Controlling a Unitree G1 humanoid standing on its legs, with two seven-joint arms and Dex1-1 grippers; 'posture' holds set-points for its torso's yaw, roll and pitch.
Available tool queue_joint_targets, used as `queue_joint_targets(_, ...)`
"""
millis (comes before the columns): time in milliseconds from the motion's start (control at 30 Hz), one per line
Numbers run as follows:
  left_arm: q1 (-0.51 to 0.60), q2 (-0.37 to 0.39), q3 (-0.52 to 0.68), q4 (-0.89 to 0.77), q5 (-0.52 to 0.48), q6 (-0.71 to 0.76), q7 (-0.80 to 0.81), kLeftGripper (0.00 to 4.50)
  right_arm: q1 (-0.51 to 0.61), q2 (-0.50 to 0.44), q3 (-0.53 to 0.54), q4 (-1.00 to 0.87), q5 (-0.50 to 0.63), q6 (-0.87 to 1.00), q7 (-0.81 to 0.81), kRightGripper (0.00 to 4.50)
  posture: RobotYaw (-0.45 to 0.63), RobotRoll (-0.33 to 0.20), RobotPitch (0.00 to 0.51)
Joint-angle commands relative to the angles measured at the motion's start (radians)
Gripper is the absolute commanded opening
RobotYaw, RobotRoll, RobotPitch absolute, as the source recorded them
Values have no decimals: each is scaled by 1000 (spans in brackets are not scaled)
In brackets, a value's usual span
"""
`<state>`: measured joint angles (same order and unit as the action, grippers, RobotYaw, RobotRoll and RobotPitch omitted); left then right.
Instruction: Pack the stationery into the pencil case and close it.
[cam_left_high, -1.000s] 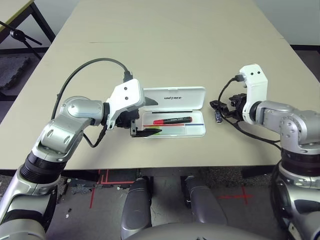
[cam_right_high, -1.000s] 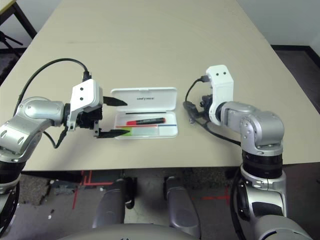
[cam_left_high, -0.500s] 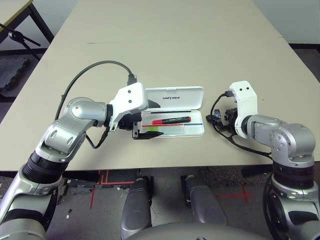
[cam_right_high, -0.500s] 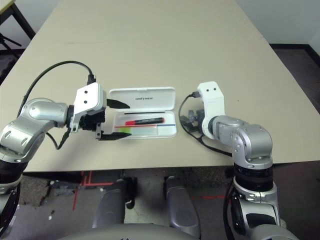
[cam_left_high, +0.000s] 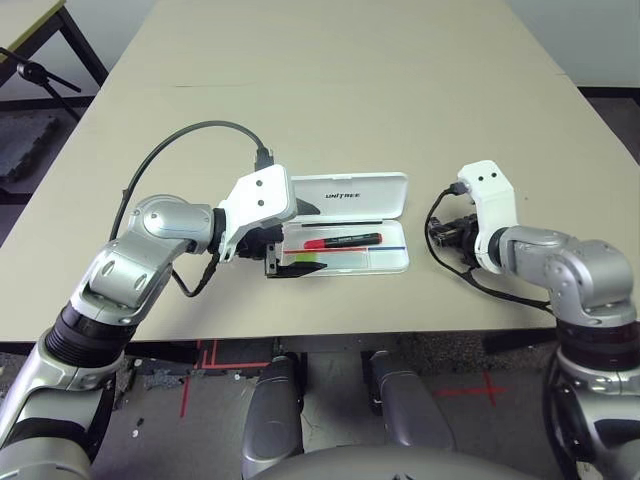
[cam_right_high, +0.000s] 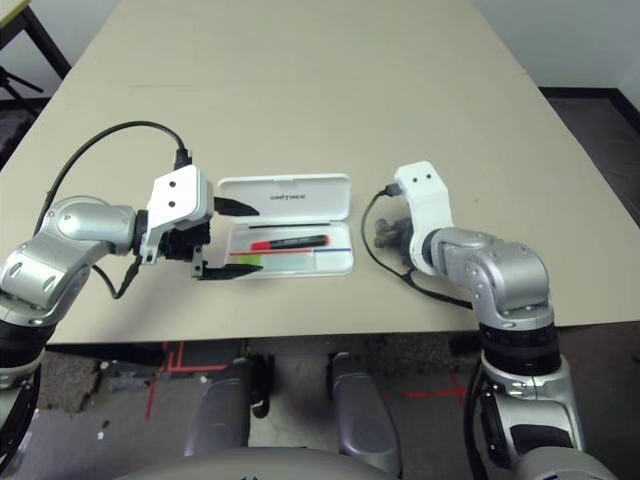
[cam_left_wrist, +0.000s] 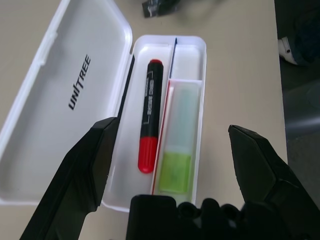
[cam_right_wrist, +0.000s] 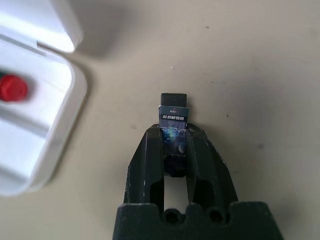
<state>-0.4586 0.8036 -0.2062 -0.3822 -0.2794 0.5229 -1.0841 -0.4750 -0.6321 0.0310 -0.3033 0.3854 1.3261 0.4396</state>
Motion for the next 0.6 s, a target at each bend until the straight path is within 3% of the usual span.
queue_joint_targets(33,15,18,15,-28,4,3,9,4500,-29,-89,55,16,26,-76,130,321,-44,0,184)
queue_joint_targets(333,46,42,32,-49,0,5,21,4500,-48,-313,174,40,5,-464,553,321,-23,0,181)
queue_joint_targets(600,49,32,20,-59,2,12,38,4500,-57,-315,261,46,-44,-659,749,321,-17,0,185)
